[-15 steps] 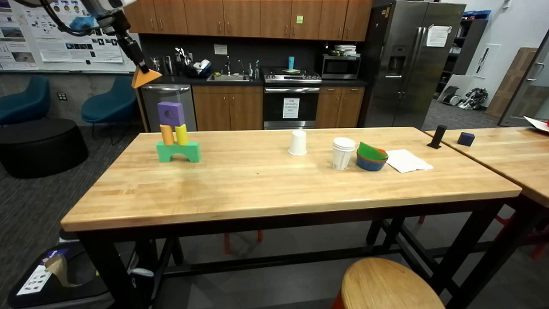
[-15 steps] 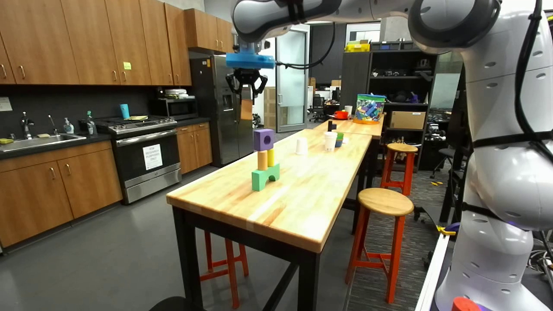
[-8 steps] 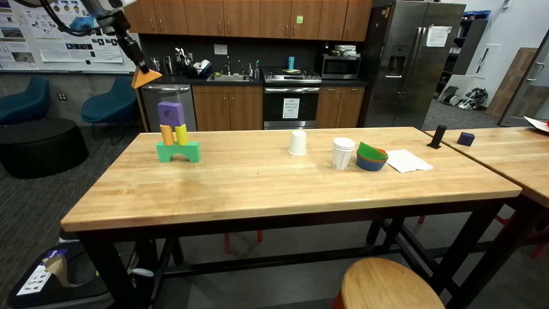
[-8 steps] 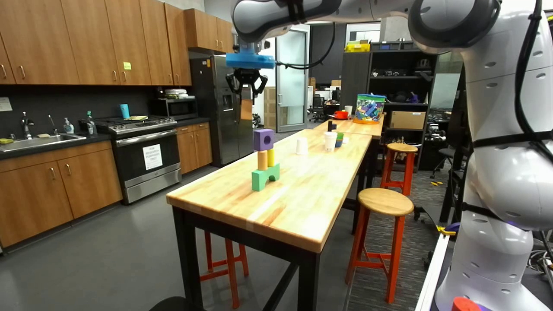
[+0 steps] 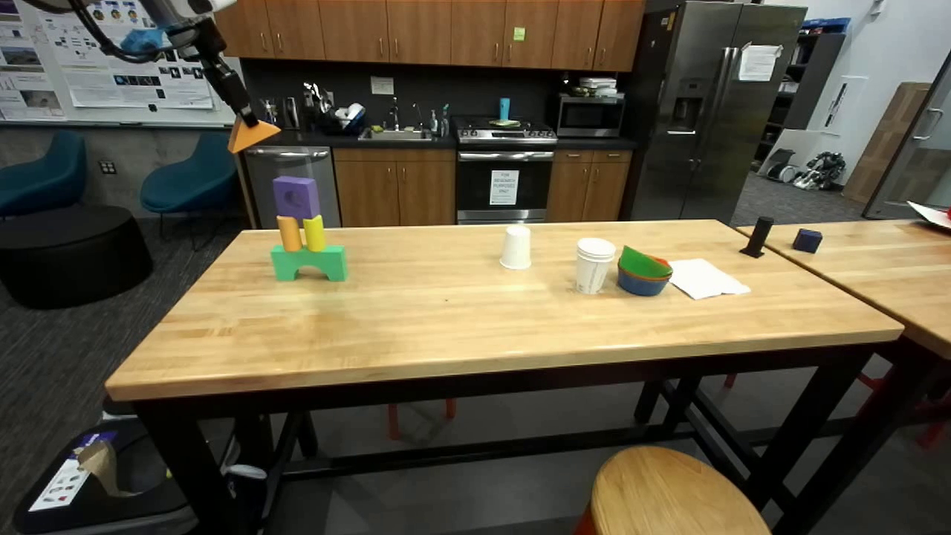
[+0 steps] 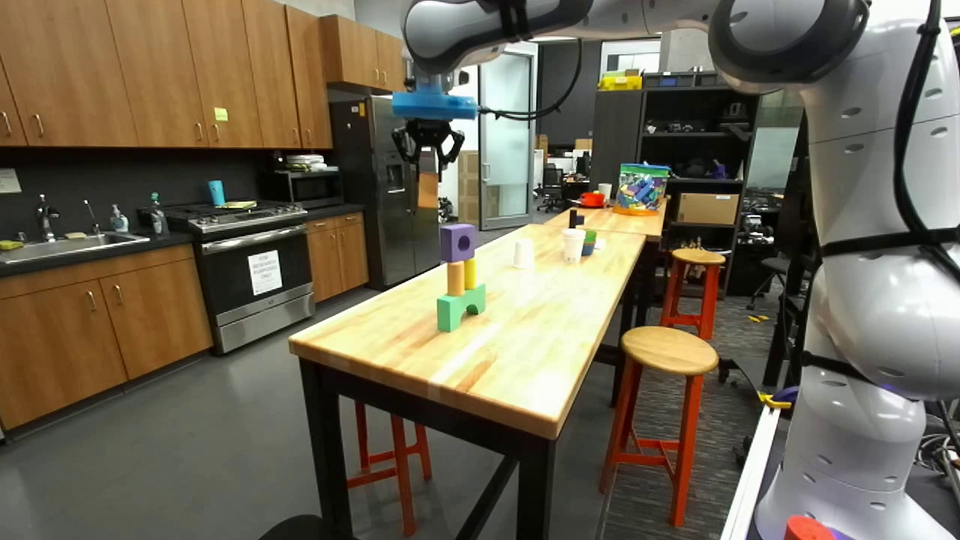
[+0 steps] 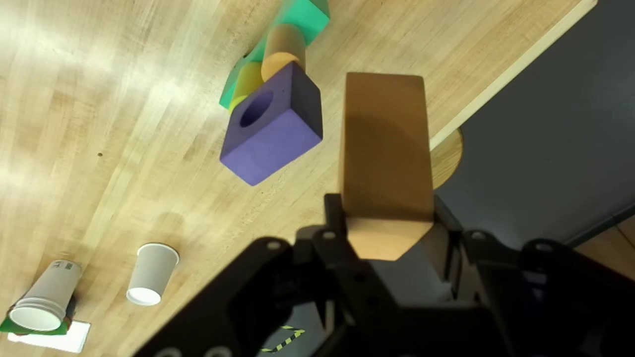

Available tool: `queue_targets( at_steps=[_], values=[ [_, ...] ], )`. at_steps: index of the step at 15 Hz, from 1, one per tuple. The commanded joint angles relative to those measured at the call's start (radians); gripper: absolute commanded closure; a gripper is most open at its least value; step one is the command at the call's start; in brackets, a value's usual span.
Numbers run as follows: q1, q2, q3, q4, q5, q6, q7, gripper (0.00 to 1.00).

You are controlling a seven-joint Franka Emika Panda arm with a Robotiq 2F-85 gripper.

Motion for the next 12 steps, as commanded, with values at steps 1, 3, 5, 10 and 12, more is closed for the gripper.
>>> queue_targets(
  at_steps=[1, 3, 5, 10, 12],
  values=[
    [0.006, 0.009, 0.000, 0.010, 0.001, 0.001, 0.041, 0.84],
    [0.002, 0.020, 0.016, 0.024, -0.002, -0.005, 0.103, 0.84],
    [0.004, 0.026, 0.019, 0.032, 0.002, -0.002, 0.171, 0.84],
    [0.011, 0.027, 0.008, 0.034, -0.002, 0.007, 0.340, 0.84],
    [0.010, 0.026, 0.002, 0.037, -0.007, 0.003, 0.419, 0.84]
  ],
)
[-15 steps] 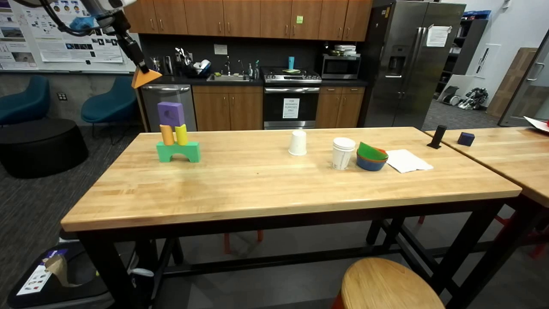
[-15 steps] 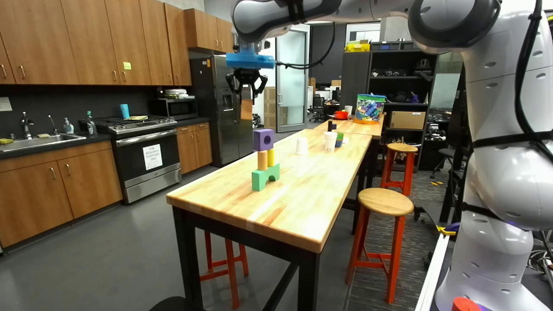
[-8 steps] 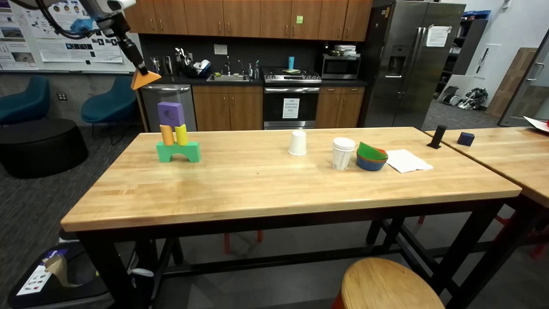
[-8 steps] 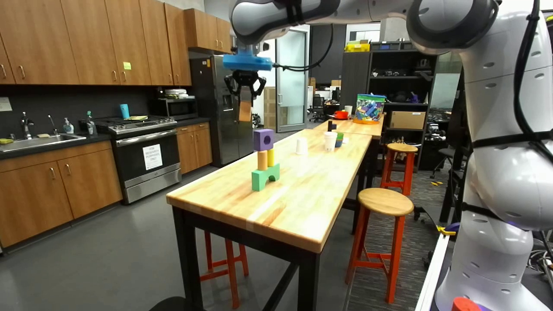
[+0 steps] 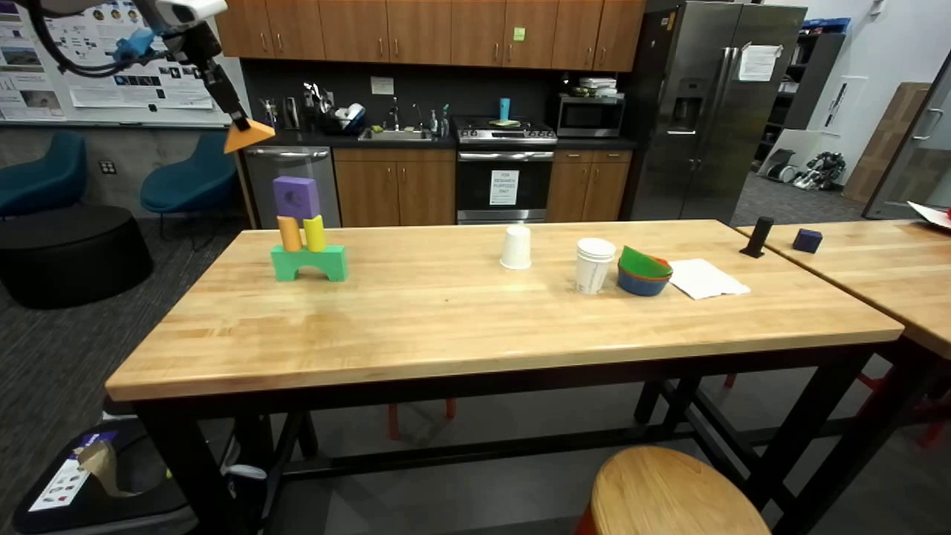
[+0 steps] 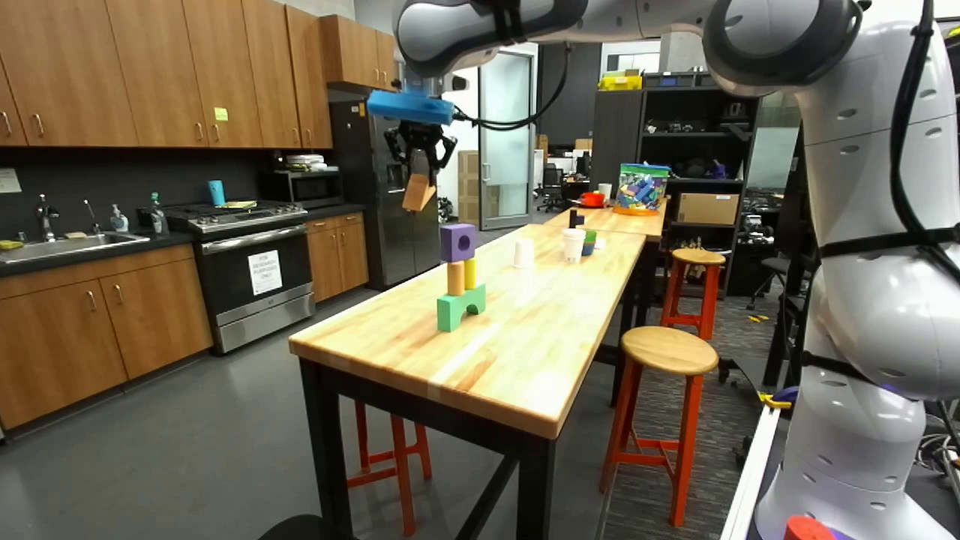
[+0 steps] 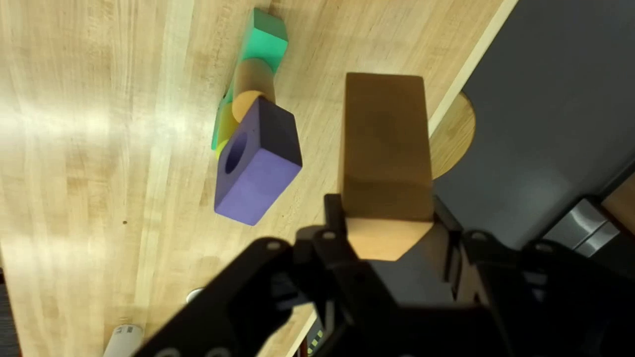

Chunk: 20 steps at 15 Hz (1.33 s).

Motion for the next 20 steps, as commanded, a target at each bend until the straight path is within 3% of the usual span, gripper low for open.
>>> queue_targets(
  at_steps=[1, 5, 6, 18, 19, 20],
  values=[
    [0.002, 0.006, -0.017, 0.026, 0.006, -0.014, 0.145, 0.84],
    [-0.001, 0.007, -0.032, 0.025, -0.002, -0.016, 0.291, 0.84],
    [-0.003, 0.000, -0.024, 0.004, 0.000, -0.001, 0.236, 0.59],
    [-0.003, 0.000, -0.030, 0.004, 0.000, -0.001, 0.278, 0.59],
    [-0.009, -0.003, -0.032, 0.005, 0.000, 0.007, 0.268, 0.84],
    [-0.013, -0.005, -0.033, 0.005, 0.004, 0.012, 0.261, 0.84]
  ],
)
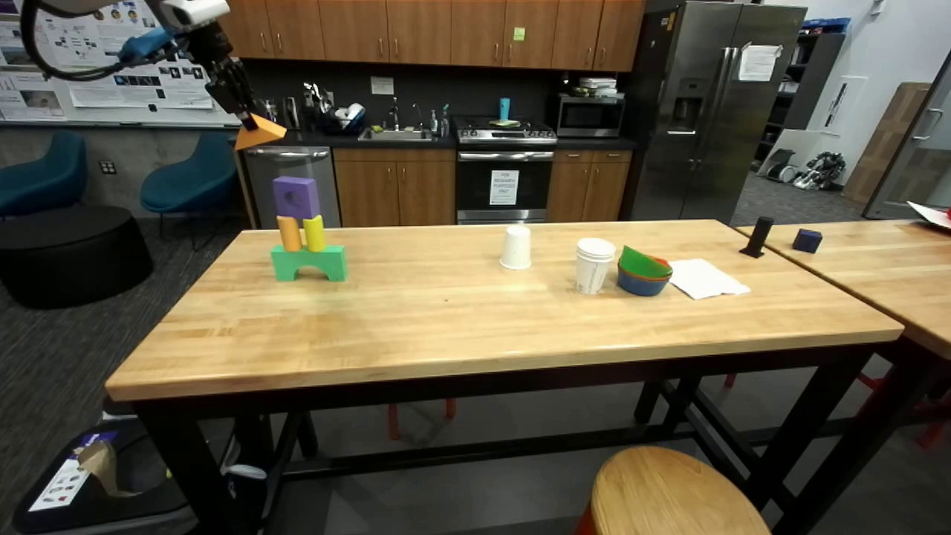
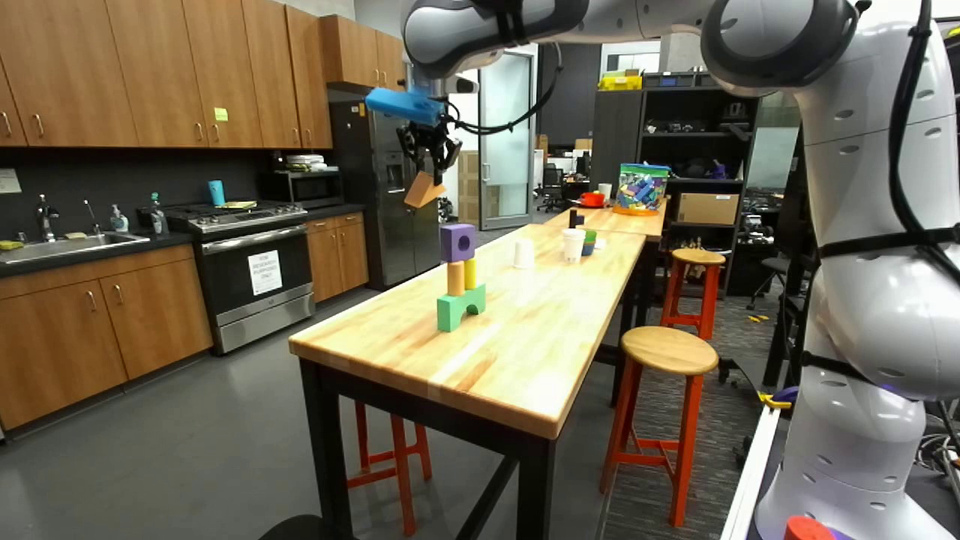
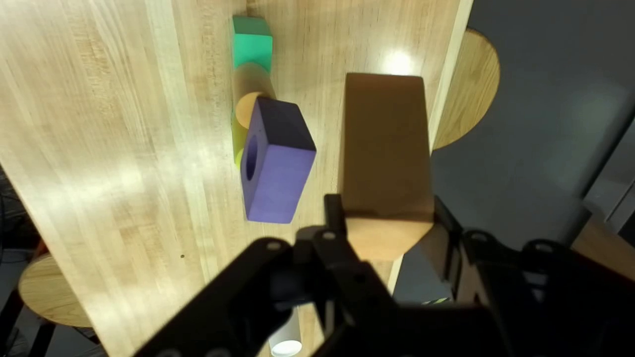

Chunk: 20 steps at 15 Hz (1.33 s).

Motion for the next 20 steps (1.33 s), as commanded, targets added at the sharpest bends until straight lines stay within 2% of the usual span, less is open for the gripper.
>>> queue_targets(
  at_steps=[1, 9, 10, 15, 16, 20],
  values=[
    [-0.010, -0.005, -0.007, 0.007, 0.002, 0.008, -0.003, 0.84],
    [-0.009, -0.004, -0.063, 0.019, -0.022, -0.072, 0.202, 0.84],
    [-0.032, 0.001, -0.040, 0.032, -0.021, -0.093, 0.210, 0.84],
    [-0.040, 0.016, -0.031, 0.081, -0.017, -0.191, 0.255, 0.84],
    [-0.022, 0.015, -0.053, 0.080, -0.005, -0.195, 0.251, 0.84],
    [-0.030, 0.035, -0.049, 0.102, 0.018, -0.201, 0.228, 0.84]
  ],
)
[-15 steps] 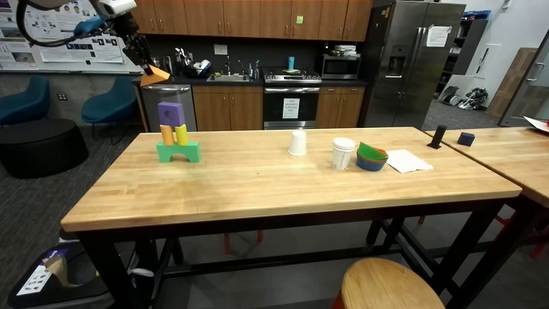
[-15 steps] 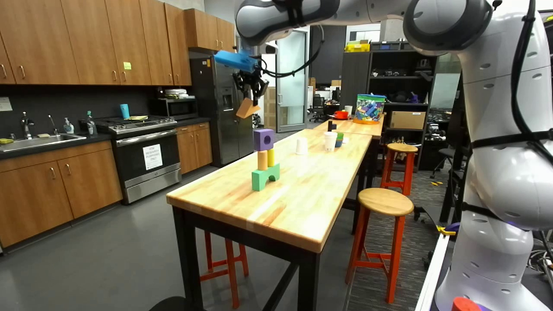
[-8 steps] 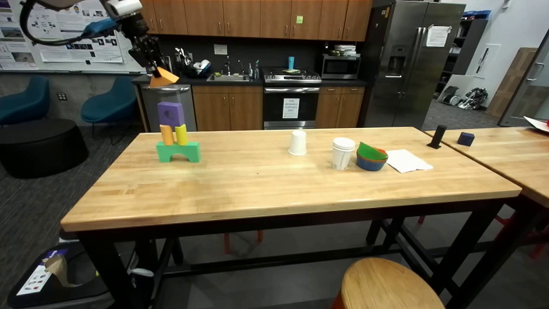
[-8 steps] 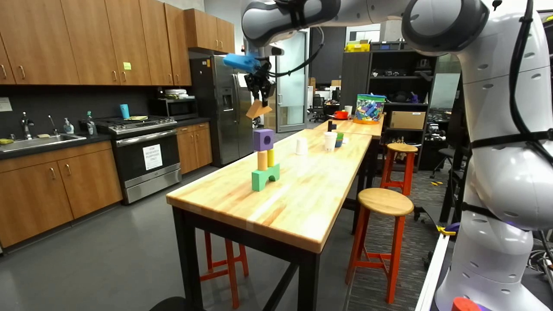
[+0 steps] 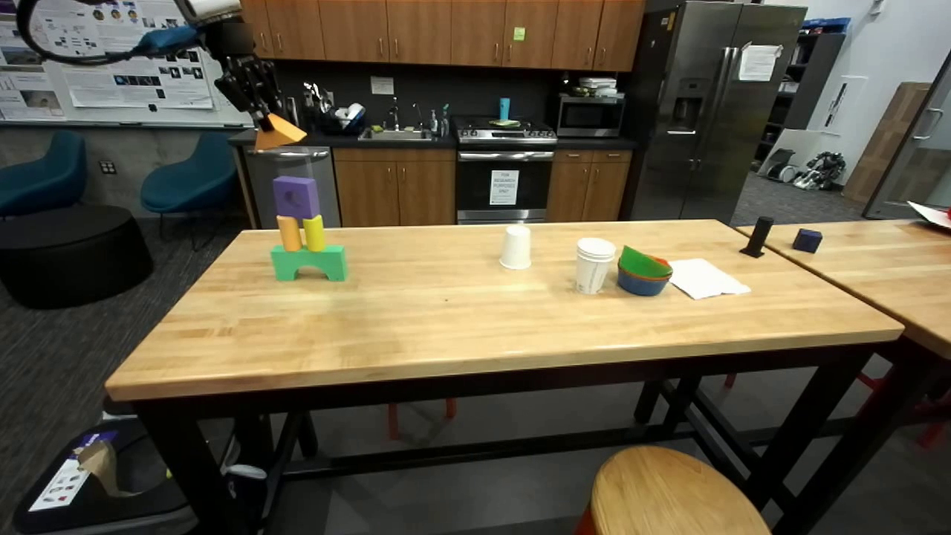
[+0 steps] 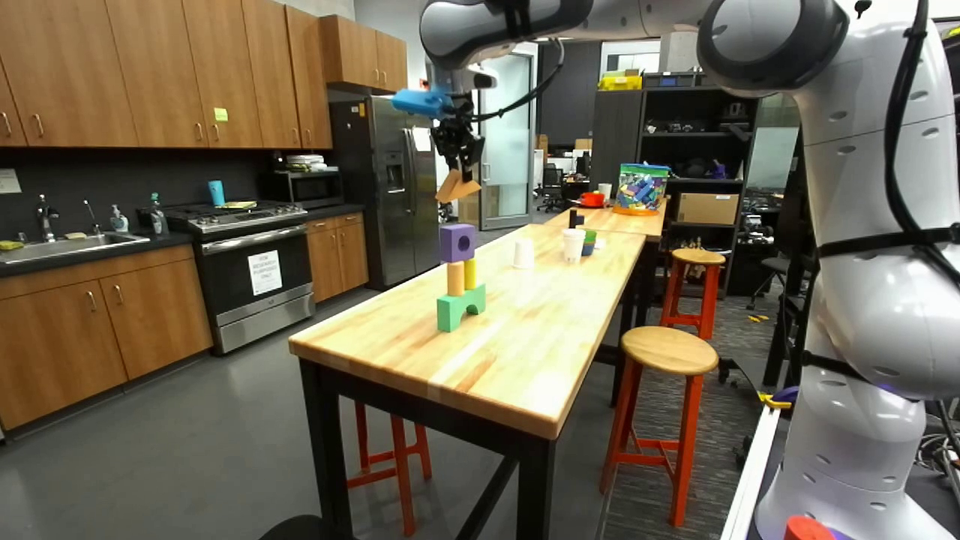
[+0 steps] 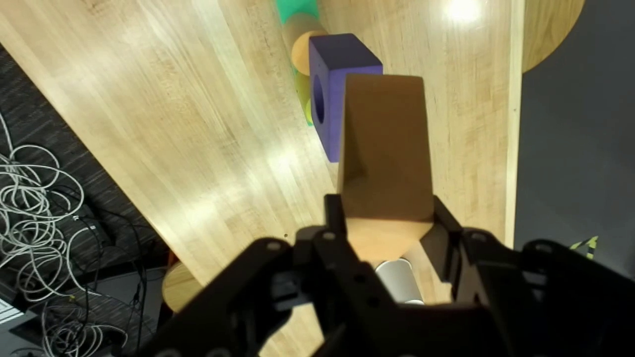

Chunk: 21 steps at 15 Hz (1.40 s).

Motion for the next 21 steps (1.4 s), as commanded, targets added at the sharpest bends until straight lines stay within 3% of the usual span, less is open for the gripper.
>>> queue_targets(
  at_steps=[1, 4, 5, 13, 21],
  values=[
    [-0.010, 0.038, 0.004, 0.057, 0.045, -0.035, -0.015, 0.84],
    [-0.027, 0.060, 0.001, 0.088, 0.111, -0.071, -0.024, 0.84],
    [-0.052, 0.070, 0.020, 0.110, 0.114, -0.096, -0.032, 0.84],
    [-0.110, 0.127, -0.022, 0.223, 0.100, -0.140, -0.183, 0.84],
    [-0.110, 0.227, -0.016, 0.375, 0.098, -0.174, -0.249, 0.84]
  ],
)
